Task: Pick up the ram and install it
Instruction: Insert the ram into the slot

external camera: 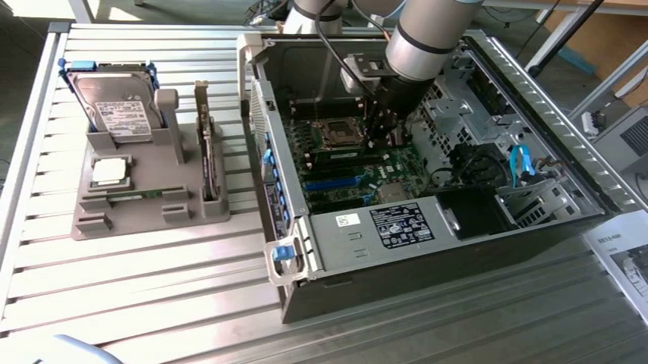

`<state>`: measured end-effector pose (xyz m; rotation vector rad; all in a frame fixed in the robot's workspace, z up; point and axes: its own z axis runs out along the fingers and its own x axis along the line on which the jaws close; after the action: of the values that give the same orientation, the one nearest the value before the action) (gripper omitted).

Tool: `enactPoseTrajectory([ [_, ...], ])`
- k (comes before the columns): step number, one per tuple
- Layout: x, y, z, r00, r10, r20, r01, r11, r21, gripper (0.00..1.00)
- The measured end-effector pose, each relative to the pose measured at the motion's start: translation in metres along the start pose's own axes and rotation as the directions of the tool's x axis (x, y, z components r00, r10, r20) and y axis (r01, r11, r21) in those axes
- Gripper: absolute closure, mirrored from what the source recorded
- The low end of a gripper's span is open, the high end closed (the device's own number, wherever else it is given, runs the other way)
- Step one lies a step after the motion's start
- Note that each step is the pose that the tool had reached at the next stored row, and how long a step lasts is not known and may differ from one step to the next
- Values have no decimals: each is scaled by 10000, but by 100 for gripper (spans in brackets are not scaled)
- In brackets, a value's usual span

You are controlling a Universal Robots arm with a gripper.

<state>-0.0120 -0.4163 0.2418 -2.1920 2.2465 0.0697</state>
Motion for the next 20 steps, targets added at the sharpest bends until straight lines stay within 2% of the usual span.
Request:
enactPoseTrajectory([
  [20,1,20,0,9999,-142,-5,142,9999,-2,87],
])
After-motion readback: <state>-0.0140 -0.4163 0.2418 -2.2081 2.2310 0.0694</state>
